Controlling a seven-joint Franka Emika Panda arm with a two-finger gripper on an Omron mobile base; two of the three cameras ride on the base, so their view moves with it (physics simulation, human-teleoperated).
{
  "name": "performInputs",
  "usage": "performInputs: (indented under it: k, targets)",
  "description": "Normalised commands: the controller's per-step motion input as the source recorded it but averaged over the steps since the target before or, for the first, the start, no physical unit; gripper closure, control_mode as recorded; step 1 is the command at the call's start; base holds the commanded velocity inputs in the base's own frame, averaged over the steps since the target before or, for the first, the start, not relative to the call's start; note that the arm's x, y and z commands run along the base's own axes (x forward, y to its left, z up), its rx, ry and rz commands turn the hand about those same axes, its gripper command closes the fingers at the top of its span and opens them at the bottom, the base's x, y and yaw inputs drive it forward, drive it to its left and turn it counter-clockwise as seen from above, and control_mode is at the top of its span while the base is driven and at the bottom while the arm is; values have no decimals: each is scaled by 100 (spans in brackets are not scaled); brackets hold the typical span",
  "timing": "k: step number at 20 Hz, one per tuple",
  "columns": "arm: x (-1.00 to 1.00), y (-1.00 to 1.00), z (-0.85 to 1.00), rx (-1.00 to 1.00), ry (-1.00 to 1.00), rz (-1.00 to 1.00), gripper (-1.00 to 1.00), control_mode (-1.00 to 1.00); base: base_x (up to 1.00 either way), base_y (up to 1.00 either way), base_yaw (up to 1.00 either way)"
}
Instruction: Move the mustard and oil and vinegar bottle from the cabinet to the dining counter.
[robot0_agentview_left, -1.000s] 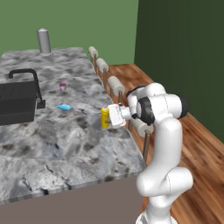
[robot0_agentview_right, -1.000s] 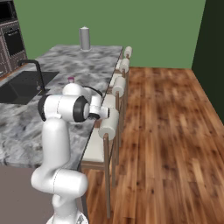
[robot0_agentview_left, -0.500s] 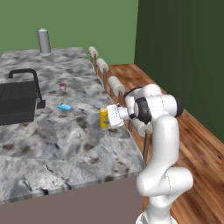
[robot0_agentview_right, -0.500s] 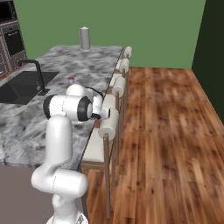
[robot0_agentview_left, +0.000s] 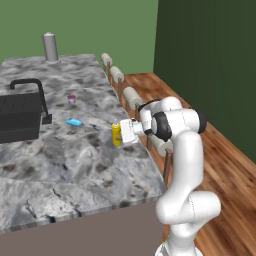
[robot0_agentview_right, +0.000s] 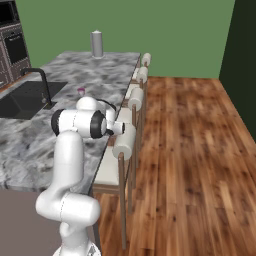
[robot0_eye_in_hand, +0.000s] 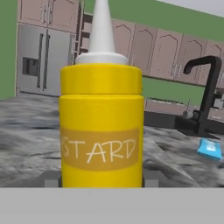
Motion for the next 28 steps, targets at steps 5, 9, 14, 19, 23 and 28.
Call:
performInputs:
  k: [5,9,14,19,23,28]
  targets:
    - [14,-1,-27,0,0,0,100,-100,0,0,0]
    - [16,-9,-24,0,0,0,100,-100,0,0,0]
    - [11,-6,-23,0,0,0,100,-100,0,0,0]
    - [2,-4,-21,0,0,0,100,-100,0,0,0]
    - [5,-6,-15,0,0,0,-100,-100,0,0,0]
    - [8,-8,-2,0,0,0,-100,-100,0,0,0]
